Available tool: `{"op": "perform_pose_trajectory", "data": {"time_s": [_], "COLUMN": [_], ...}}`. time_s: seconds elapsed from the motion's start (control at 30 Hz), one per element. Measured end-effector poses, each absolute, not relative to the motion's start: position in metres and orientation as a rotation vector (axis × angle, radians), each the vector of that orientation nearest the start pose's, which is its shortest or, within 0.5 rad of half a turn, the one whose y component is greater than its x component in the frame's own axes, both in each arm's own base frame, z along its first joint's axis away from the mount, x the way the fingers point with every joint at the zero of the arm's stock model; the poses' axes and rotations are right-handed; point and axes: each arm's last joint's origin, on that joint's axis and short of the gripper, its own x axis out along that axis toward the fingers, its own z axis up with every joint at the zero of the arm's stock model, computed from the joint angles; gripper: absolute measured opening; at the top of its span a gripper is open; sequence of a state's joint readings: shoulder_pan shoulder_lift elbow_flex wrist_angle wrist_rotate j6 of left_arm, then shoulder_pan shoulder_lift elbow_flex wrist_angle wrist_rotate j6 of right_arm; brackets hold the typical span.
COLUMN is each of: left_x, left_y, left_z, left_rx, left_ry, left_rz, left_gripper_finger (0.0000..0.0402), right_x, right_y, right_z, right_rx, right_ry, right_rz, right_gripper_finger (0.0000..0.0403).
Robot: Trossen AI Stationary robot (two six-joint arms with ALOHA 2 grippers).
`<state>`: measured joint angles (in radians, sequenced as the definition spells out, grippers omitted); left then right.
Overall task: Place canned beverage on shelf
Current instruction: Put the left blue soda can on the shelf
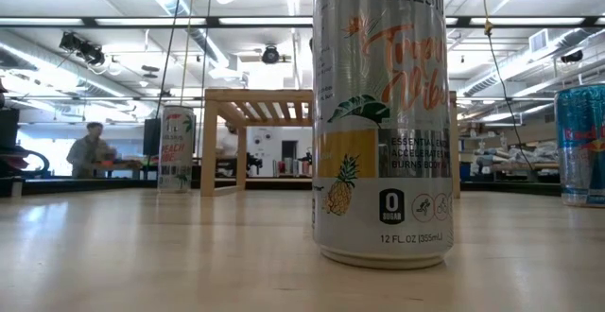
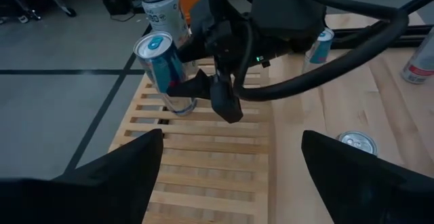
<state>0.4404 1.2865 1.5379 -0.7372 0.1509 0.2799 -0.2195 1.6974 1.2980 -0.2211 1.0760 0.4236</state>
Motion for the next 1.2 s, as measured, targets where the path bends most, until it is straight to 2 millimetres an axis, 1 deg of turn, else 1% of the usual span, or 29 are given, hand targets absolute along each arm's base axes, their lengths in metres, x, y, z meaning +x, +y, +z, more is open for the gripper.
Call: {"op": "perform_pose_trajectory", "data": {"time_s": [0.1, 0.23, 0.7, 1.2], "left_x": [0.2312, 0.2312, 0.2312, 0.2313], "left_y": [0.1042, 0.1042, 0.1042, 0.1042], "left_z": [0.431, 0.431, 0.4309, 0.4308], "left_rx": [0.131, 0.131, 0.127, 0.125], "left_ry": [0.501, 0.501, 0.501, 0.501], "left_rz": [0.216, 0.216, 0.217, 0.218], "left_gripper_finger": [0.0355, 0.0355, 0.0355, 0.0355], "right_x": [0.3545, 0.3547, 0.354, 0.355], "right_y": [-0.105, -0.1049, -0.1047, -0.1044], "right_z": [0.2777, 0.2772, 0.2761, 0.2742], "right_rx": [0.082, 0.096, 0.093, 0.107], "right_ry": [0.333, 0.333, 0.342, 0.361], "right_rz": [-1.333, -1.322, -1.329, -1.292], "right_gripper_finger": [0.0279, 0.0286, 0.0289, 0.0289]}}
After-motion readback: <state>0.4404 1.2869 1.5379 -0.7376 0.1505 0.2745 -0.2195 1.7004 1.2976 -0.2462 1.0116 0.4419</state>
